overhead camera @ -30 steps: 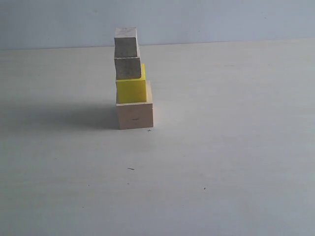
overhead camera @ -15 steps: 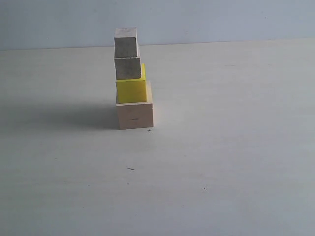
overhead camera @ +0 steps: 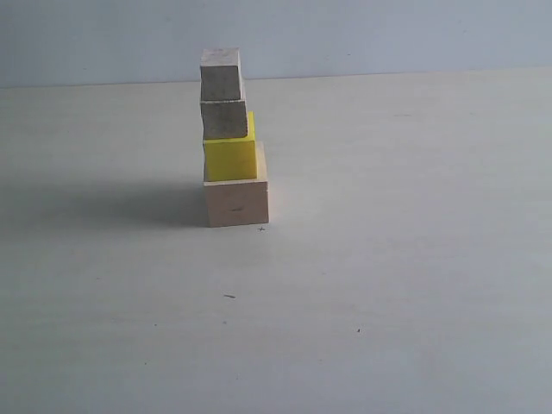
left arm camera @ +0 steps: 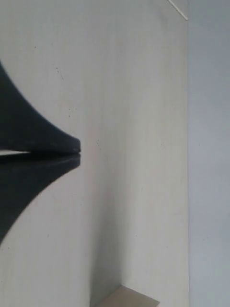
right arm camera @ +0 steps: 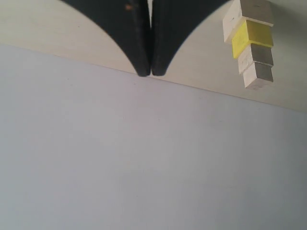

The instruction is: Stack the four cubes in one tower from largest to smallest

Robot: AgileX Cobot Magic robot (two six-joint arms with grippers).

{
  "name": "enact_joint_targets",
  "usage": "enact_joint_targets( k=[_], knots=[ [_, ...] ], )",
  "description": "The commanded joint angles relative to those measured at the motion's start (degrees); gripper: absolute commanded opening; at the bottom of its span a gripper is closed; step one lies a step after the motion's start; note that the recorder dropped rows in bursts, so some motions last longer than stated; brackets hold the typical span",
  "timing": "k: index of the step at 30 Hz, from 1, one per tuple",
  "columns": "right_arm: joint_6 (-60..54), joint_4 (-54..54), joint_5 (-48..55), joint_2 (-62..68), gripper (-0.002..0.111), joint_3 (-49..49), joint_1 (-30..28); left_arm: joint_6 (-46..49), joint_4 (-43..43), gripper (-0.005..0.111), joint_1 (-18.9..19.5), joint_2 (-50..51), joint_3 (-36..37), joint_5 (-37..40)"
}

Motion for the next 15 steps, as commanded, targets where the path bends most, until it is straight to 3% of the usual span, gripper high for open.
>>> enact_joint_targets(
  k=[1,15],
  knots=[
    [0.0,-0.1,0.1,-0.2,0.000,0.1,-0.2,-1.5,0.5,0.000,-1.1,-0.8,1.3,-2.6],
    [0.0,-0.1,0.1,-0.2,0.000,0.1,-0.2,-2.3,6.2,0.000,-2.0,-3.8,1.3,-1.1]
  ],
)
